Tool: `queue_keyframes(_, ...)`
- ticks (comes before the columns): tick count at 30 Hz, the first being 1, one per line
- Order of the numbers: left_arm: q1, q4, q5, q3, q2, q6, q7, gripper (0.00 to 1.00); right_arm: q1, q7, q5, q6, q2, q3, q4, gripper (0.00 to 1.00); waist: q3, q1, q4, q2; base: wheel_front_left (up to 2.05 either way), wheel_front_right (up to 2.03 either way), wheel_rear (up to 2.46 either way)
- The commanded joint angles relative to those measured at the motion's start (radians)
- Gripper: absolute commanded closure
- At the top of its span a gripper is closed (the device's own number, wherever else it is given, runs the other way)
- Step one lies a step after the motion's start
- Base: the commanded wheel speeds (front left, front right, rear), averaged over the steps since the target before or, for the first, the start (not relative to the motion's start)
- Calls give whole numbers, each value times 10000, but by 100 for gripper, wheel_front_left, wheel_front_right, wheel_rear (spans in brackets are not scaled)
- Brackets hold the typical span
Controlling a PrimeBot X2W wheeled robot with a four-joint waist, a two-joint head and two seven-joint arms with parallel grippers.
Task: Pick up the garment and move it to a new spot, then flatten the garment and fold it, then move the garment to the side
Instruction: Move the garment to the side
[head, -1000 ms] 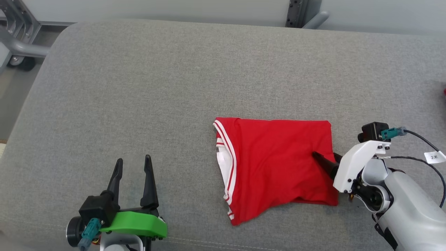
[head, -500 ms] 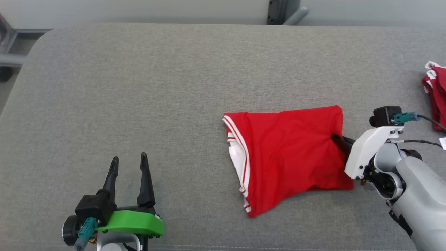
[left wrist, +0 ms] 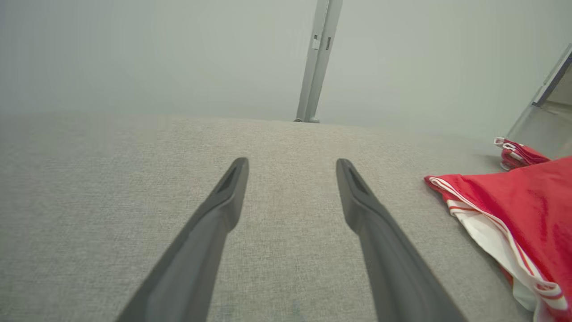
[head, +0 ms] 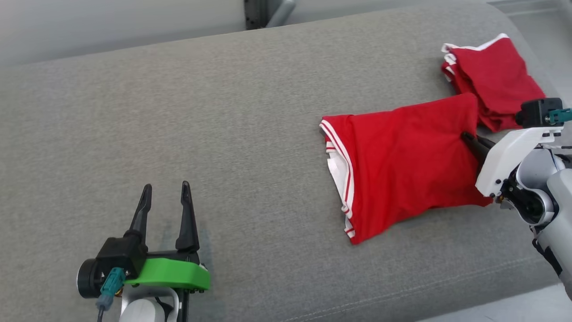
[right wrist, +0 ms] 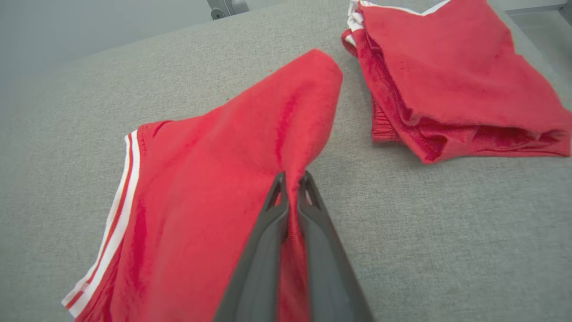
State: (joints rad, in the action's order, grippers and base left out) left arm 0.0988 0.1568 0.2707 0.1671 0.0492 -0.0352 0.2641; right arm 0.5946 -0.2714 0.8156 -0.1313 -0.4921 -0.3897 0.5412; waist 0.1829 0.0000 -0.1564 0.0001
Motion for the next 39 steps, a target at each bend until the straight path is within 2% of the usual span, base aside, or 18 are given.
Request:
queue_keyframes(1,210,25,-75,-12,52,64,-2,0,121,48,-76,12,-7,68,-54,100,480,0,-1295,-1,0,0,0)
queue_keyframes(6,441,122,-273,-22,143,174,-2,0,315,123,-204,12,247,84,-150,100,763,0,-1924,-1,0,0,0)
queue_keyframes(13,591,293,-446,48,177,270,-2,0,502,309,-303,12,411,154,-117,100,824,0,-2076,-1,0,0,0)
queue_keyframes(22,332,375,-306,58,104,249,-1,0,948,305,-502,12,378,180,-196,100,326,0,-1584,-1,0,0,0)
queue_keyframes(39,22,433,-35,355,31,104,-1,0,3303,-316,-1902,12,195,893,612,100,13,0,-414,-1,0,0,0)
